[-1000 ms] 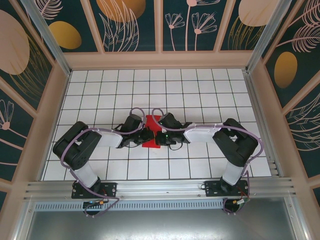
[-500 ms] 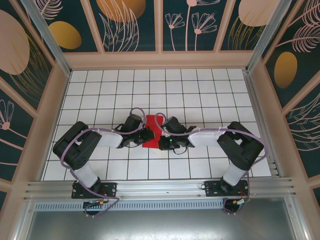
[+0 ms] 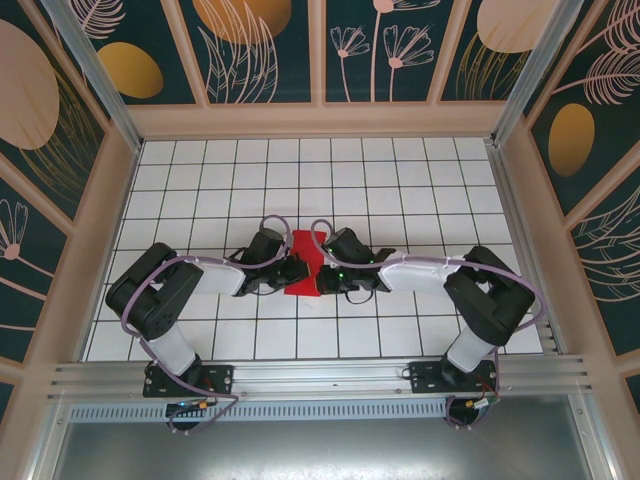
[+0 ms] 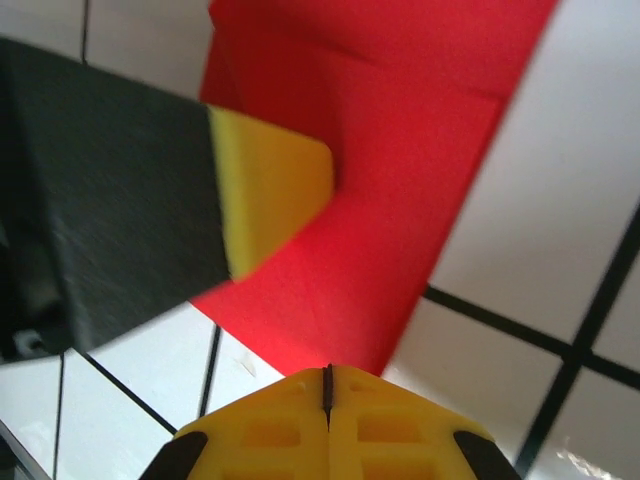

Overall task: Fold a paper plane with a square sheet of paper (pick it up from the middle)
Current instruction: Fold the triangle a second time at the center of the table.

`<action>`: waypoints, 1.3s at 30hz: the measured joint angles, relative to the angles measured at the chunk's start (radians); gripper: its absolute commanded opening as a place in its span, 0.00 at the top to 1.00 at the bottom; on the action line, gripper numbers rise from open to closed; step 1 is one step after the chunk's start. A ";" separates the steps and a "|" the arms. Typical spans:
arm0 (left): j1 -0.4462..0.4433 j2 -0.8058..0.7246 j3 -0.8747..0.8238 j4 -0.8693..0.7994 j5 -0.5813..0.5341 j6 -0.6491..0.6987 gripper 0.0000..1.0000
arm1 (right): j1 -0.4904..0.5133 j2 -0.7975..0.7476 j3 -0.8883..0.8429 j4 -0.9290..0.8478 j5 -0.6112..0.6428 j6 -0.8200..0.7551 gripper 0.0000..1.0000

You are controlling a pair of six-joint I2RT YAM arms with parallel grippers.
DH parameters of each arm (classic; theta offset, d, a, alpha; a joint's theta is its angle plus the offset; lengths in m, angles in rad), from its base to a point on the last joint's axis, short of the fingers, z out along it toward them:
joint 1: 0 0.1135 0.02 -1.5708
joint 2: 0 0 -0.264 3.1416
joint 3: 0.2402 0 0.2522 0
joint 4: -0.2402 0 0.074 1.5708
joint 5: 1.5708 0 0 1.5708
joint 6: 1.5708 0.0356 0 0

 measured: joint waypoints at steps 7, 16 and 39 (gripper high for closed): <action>0.000 0.000 0.000 0.000 0.001 0.000 0.96 | 0.000 0.063 0.013 0.021 0.004 0.002 1.00; 0.001 0.000 0.068 -0.098 -0.033 0.069 0.89 | 0.000 0.079 0.012 0.021 0.018 0.002 1.00; 0.083 -0.152 0.106 -0.157 -0.048 0.221 0.83 | 0.001 0.079 -0.002 0.045 0.018 0.007 1.00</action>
